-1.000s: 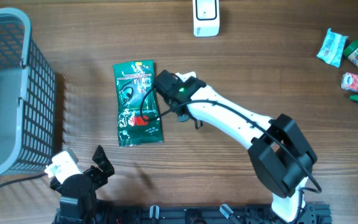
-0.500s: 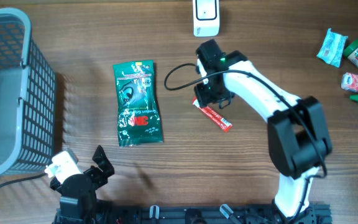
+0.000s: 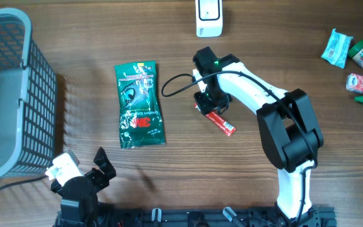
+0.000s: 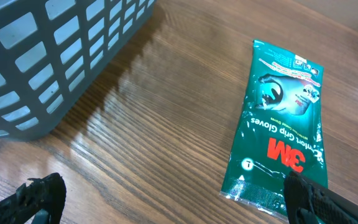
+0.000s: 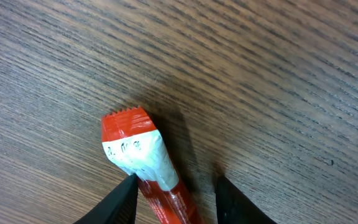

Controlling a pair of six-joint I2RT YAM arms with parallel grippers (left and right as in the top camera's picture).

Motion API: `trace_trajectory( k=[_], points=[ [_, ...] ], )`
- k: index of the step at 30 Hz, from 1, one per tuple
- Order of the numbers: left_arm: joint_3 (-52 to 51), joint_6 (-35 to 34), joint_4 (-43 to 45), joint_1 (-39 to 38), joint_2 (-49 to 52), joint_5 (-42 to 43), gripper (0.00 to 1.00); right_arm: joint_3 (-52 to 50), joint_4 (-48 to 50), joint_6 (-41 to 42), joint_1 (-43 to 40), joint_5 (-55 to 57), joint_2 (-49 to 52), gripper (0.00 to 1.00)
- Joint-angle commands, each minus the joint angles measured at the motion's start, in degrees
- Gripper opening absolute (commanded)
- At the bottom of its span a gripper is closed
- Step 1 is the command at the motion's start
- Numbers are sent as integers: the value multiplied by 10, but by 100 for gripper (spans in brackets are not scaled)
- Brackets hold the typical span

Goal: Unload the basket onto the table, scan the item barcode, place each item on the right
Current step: 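Lift the red stick and carry it up to the white scanner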

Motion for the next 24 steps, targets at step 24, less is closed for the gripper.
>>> trace_trajectory(
  k=[24],
  points=[
    [-3,-6,1,3,-4,-7,100,-24,-37,306,-16,-9,-265,5]
  ],
)
